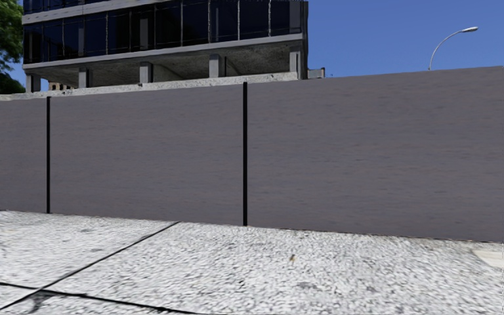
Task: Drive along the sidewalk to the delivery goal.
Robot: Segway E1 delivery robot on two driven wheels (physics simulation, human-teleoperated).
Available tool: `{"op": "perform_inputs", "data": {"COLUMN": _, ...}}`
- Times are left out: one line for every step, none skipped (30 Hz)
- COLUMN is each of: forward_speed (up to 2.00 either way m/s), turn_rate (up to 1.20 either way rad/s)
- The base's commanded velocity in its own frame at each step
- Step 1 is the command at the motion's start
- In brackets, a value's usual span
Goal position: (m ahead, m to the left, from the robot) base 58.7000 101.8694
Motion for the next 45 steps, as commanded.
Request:
{"op": "perform_inputs", "data": {"forward_speed": 0.74, "turn_rate": 0.58}}
{"op": "perform_inputs", "data": {"forward_speed": 0.75, "turn_rate": 0.58}}
{"op": "perform_inputs", "data": {"forward_speed": 0.75, "turn_rate": 0.58}}
{"op": "perform_inputs", "data": {"forward_speed": 0.75, "turn_rate": 0.58}}
{"op": "perform_inputs", "data": {"forward_speed": 0.76, "turn_rate": 0.58}}
{"op": "perform_inputs", "data": {"forward_speed": 0.78, "turn_rate": 0.58}}
{"op": "perform_inputs", "data": {"forward_speed": 0.78, "turn_rate": 0.58}}
{"op": "perform_inputs", "data": {"forward_speed": 0.79, "turn_rate": 0.58}}
{"op": "perform_inputs", "data": {"forward_speed": 0.80, "turn_rate": 0.58}}
{"op": "perform_inputs", "data": {"forward_speed": 0.82, "turn_rate": 0.58}}
{"op": "perform_inputs", "data": {"forward_speed": 0.82, "turn_rate": 0.58}}
{"op": "perform_inputs", "data": {"forward_speed": 0.83, "turn_rate": 0.58}}
{"op": "perform_inputs", "data": {"forward_speed": 0.84, "turn_rate": 0.58}}
{"op": "perform_inputs", "data": {"forward_speed": 0.84, "turn_rate": 0.58}}
{"op": "perform_inputs", "data": {"forward_speed": 0.84, "turn_rate": 0.58}}
{"op": "perform_inputs", "data": {"forward_speed": 0.85, "turn_rate": 0.58}}
{"op": "perform_inputs", "data": {"forward_speed": 0.85, "turn_rate": 0.58}}
{"op": "perform_inputs", "data": {"forward_speed": 0.86, "turn_rate": 0.58}}
{"op": "perform_inputs", "data": {"forward_speed": 0.86, "turn_rate": 0.58}}
{"op": "perform_inputs", "data": {"forward_speed": 0.86, "turn_rate": 0.58}}
{"op": "perform_inputs", "data": {"forward_speed": 0.86, "turn_rate": 0.58}}
{"op": "perform_inputs", "data": {"forward_speed": 0.86, "turn_rate": 0.58}}
{"op": "perform_inputs", "data": {"forward_speed": 0.86, "turn_rate": 0.58}}
{"op": "perform_inputs", "data": {"forward_speed": 0.86, "turn_rate": 0.58}}
{"op": "perform_inputs", "data": {"forward_speed": 0.86, "turn_rate": 0.58}}
{"op": "perform_inputs", "data": {"forward_speed": 0.86, "turn_rate": 0.58}}
{"op": "perform_inputs", "data": {"forward_speed": 0.86, "turn_rate": 0.58}}
{"op": "perform_inputs", "data": {"forward_speed": 0.86, "turn_rate": 0.61}}
{"op": "perform_inputs", "data": {"forward_speed": 0.86, "turn_rate": 0.69}}
{"op": "perform_inputs", "data": {"forward_speed": 0.86, "turn_rate": 0.75}}
{"op": "perform_inputs", "data": {"forward_speed": 0.86, "turn_rate": 0.75}}
{"op": "perform_inputs", "data": {"forward_speed": 0.86, "turn_rate": 0.77}}
{"op": "perform_inputs", "data": {"forward_speed": 0.86, "turn_rate": 0.77}}
{"op": "perform_inputs", "data": {"forward_speed": 0.86, "turn_rate": 0.78}}
{"op": "perform_inputs", "data": {"forward_speed": 0.86, "turn_rate": 0.78}}
{"op": "perform_inputs", "data": {"forward_speed": 0.86, "turn_rate": 0.78}}
{"op": "perform_inputs", "data": {"forward_speed": 0.86, "turn_rate": 0.78}}
{"op": "perform_inputs", "data": {"forward_speed": 0.86, "turn_rate": 0.78}}
{"op": "perform_inputs", "data": {"forward_speed": 0.86, "turn_rate": 0.78}}
{"op": "perform_inputs", "data": {"forward_speed": 0.86, "turn_rate": 0.78}}
{"op": "perform_inputs", "data": {"forward_speed": 0.86, "turn_rate": 0.78}}
{"op": "perform_inputs", "data": {"forward_speed": 0.86, "turn_rate": 0.78}}
{"op": "perform_inputs", "data": {"forward_speed": 0.86, "turn_rate": 0.78}}
{"op": "perform_inputs", "data": {"forward_speed": 0.86, "turn_rate": 0.78}}
{"op": "perform_inputs", "data": {"forward_speed": 0.86, "turn_rate": 0.78}}
